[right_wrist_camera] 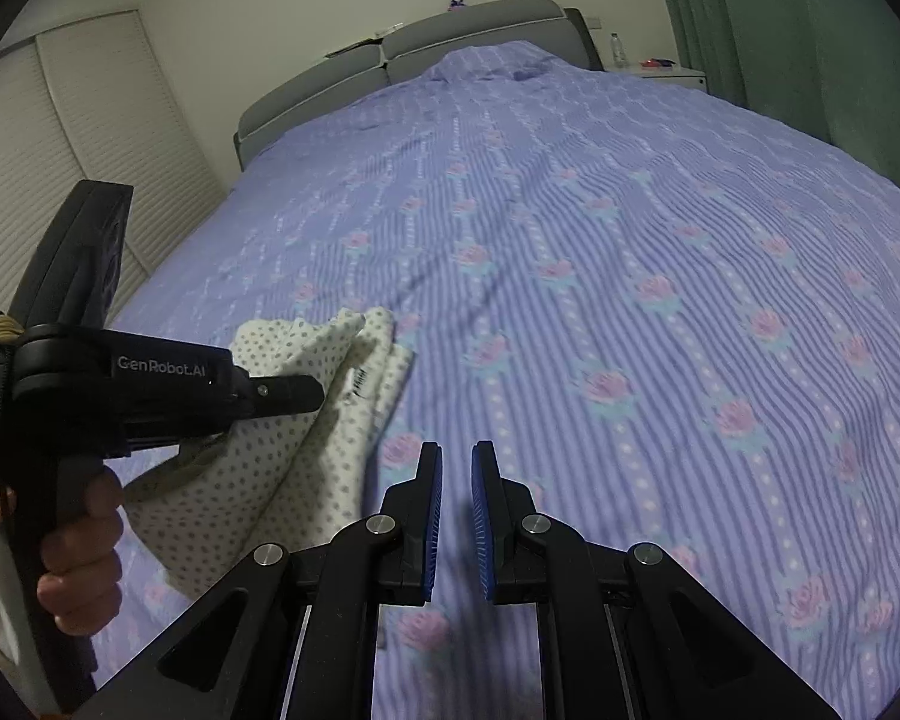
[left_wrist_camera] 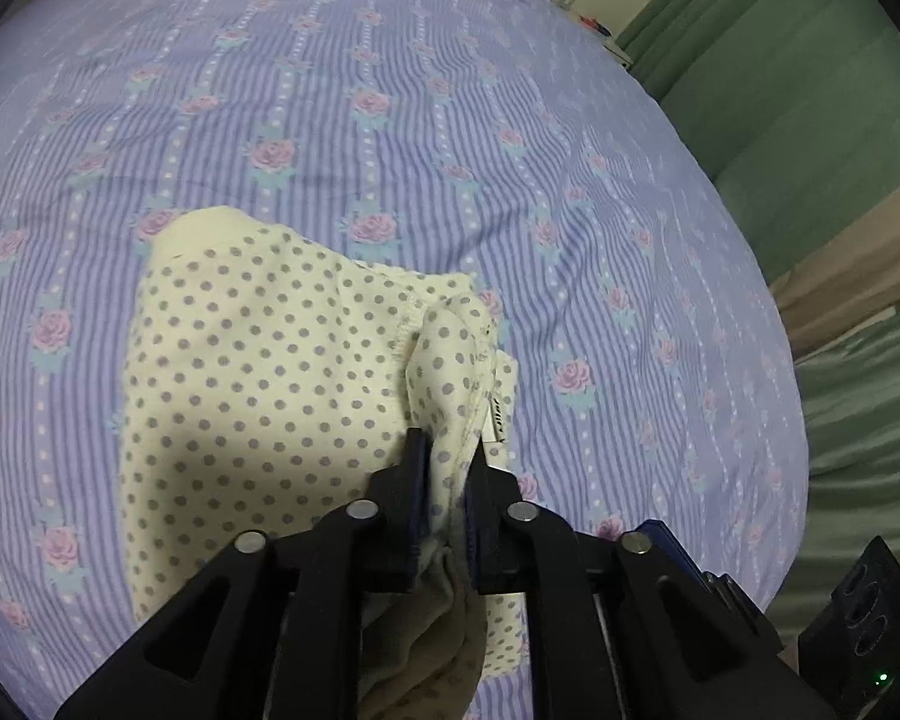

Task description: Fold small clothes

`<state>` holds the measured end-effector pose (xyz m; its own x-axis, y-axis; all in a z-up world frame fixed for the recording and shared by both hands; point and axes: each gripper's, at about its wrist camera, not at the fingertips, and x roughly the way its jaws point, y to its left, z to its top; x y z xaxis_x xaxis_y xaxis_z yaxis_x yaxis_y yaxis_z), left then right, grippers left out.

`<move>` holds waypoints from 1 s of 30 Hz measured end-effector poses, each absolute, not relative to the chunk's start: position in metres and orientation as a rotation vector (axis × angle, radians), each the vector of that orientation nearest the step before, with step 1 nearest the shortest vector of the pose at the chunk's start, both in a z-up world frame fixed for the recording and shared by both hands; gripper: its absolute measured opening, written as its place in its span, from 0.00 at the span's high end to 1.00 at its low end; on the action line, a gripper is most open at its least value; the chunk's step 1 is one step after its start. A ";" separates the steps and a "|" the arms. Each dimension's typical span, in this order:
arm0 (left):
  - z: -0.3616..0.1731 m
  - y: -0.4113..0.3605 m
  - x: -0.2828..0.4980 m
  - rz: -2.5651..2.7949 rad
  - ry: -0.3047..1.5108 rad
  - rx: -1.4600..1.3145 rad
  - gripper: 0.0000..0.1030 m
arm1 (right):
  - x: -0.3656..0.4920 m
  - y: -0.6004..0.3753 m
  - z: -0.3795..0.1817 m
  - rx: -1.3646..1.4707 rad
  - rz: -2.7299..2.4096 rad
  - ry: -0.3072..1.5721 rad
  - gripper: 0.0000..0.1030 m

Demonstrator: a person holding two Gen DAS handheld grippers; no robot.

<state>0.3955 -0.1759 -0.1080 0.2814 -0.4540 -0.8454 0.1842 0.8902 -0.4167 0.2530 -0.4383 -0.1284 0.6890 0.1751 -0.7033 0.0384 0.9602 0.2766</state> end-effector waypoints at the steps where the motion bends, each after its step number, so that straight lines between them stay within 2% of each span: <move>1: -0.109 -0.179 0.396 -0.439 1.211 -0.259 0.75 | 0.251 -0.442 -0.130 0.283 0.075 0.812 0.89; 2: -0.109 -0.179 0.397 -0.457 1.213 -0.271 0.68 | 0.250 -0.445 -0.132 0.290 0.069 0.815 0.89; 3: -0.109 -0.180 0.398 -0.497 1.221 -0.287 0.54 | 0.247 -0.446 -0.133 0.297 0.064 0.816 0.89; 4: -0.108 -0.182 0.397 -0.514 1.226 -0.293 0.46 | 0.245 -0.448 -0.134 0.305 0.063 0.817 0.89; 9: -0.078 -0.192 0.384 -0.657 1.197 -0.291 0.42 | 0.235 -0.452 -0.134 0.336 0.045 0.819 0.88; 13: -0.044 -0.165 0.355 -0.745 1.070 -0.203 0.35 | 0.226 -0.448 -0.125 0.335 0.048 0.805 0.88; 16: -0.038 -0.137 0.326 -0.737 0.958 -0.051 0.34 | 0.220 -0.434 -0.113 0.311 0.082 0.788 0.86; 20: -0.060 -0.103 0.287 -0.707 0.878 0.156 0.35 | 0.214 -0.413 -0.101 0.293 0.143 0.765 0.66; 26: -0.107 -0.080 0.256 -0.700 0.874 0.205 0.37 | 0.221 -0.375 -0.103 0.259 0.200 0.786 0.66; 30: -0.123 -0.071 0.254 -0.649 0.862 0.227 0.49 | 0.223 -0.363 -0.114 0.290 0.213 0.821 0.66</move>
<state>0.2538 -0.0709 -0.1232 0.4746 -0.4371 -0.7640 0.6138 0.7865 -0.0686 0.2231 -0.3631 -0.1140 0.6639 0.2967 -0.6864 -0.0741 0.9395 0.3344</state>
